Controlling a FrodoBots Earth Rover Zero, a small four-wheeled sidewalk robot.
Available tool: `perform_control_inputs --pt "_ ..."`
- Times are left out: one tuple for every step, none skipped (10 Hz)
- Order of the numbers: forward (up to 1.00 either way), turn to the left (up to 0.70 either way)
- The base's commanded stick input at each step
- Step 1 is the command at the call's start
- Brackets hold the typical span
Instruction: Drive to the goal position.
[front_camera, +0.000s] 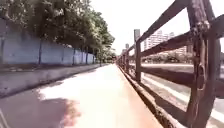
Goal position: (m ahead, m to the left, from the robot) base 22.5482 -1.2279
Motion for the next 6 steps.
perform_control_inputs --pt "0.97 0.01" --pt "0.97 0.01" --pt "0.97 0.01" --pt "0.97 0.01" --pt "0.97 0.01" --pt "0.97 0.01"
